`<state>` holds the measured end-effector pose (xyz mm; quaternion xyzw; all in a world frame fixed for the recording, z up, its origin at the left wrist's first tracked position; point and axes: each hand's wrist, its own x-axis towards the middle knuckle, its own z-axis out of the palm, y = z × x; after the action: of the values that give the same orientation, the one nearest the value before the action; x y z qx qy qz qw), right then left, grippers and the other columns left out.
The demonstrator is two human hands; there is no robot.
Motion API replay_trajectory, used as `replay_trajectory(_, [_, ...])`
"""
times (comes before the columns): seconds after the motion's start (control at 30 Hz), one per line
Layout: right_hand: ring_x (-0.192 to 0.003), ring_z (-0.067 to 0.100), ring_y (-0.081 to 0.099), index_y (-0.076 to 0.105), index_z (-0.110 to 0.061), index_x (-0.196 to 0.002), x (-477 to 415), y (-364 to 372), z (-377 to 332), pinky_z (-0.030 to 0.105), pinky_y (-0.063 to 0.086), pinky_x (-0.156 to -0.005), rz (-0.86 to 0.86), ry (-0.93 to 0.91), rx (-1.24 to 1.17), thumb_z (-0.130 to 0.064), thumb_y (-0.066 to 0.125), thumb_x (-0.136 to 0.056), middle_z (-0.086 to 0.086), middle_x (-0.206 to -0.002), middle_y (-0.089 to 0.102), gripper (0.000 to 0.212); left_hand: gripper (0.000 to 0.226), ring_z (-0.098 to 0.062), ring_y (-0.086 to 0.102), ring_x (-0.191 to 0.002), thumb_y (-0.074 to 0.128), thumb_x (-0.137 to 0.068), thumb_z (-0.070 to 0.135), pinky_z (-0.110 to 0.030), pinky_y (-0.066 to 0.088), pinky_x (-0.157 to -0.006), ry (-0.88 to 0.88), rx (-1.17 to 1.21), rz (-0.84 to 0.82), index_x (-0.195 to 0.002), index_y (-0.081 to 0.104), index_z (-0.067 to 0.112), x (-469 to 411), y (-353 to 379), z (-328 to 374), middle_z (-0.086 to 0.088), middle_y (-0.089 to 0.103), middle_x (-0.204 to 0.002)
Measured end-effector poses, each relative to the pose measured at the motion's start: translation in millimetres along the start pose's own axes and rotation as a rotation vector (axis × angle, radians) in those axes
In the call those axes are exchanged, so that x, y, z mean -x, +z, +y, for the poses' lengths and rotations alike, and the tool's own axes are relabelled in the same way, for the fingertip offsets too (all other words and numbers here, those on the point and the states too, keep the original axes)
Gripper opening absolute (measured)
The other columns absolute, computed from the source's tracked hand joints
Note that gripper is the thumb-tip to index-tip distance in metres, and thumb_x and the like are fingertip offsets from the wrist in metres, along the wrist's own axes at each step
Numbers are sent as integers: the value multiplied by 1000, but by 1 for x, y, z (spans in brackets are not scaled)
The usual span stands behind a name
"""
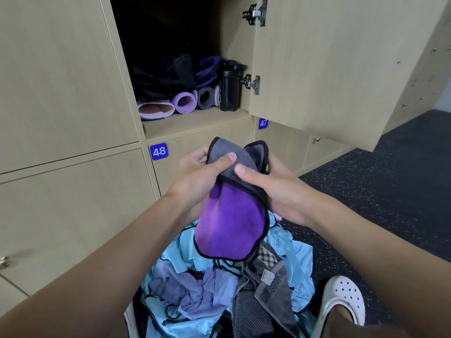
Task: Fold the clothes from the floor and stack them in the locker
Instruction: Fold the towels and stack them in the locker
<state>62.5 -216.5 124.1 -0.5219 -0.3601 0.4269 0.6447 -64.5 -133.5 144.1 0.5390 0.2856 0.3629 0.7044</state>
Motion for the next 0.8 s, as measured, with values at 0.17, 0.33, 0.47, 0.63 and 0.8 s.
replay_trajectory(0.17, [-107, 27, 68, 51, -6, -118, -7, 9, 5, 39, 57, -90, 239, -117, 188, -3, 75, -82, 14, -114, 68, 43, 39, -11, 64, -83, 76, -88, 24, -21, 51, -68, 122, -253, 231, -117, 51, 14, -2, 3, -6, -1, 65, -99])
replay_trajectory(0.33, [-111, 30, 66, 47, -3, -123, -13, 9, -2, 47, 54, -97, 329, -89, -66, -9, 64, -94, 19, -122, 64, 35, 49, -12, 45, -60, 65, -89, 53, -26, 37, -62, 19, -458, -35, -80, 60, 5, 11, 13, -20, -2, 52, -70])
replay_trajectory(0.47, [-111, 36, 66, 53, 9, -123, -7, 6, -5, 46, 54, -96, 178, -28, -60, 0, 45, -101, 28, -120, 65, 25, 25, -8, 59, -62, 74, -90, 23, -25, 50, -65, 40, -379, -46, -81, 65, 1, 14, 14, -24, -1, 66, -67])
replay_trajectory(0.63, [-104, 32, 69, 64, -2, -115, -2, 7, -8, 43, 56, -89, 174, -20, 123, -11, 50, -102, 21, -113, 70, 21, 9, -32, 73, -96, 58, -99, 5, -51, 58, -88, 112, -223, 33, -104, 64, 4, 13, 13, -19, -15, 76, -97])
replay_trajectory(0.8, [-105, 31, 68, 67, -12, -97, -10, -9, -9, 48, 54, -95, 414, -15, 243, -14, 51, -102, 13, -104, 72, 17, 6, -30, 69, -88, 58, -100, 15, -54, 54, -91, 124, -205, 218, -94, 59, 17, -2, -1, -11, -25, 72, -104])
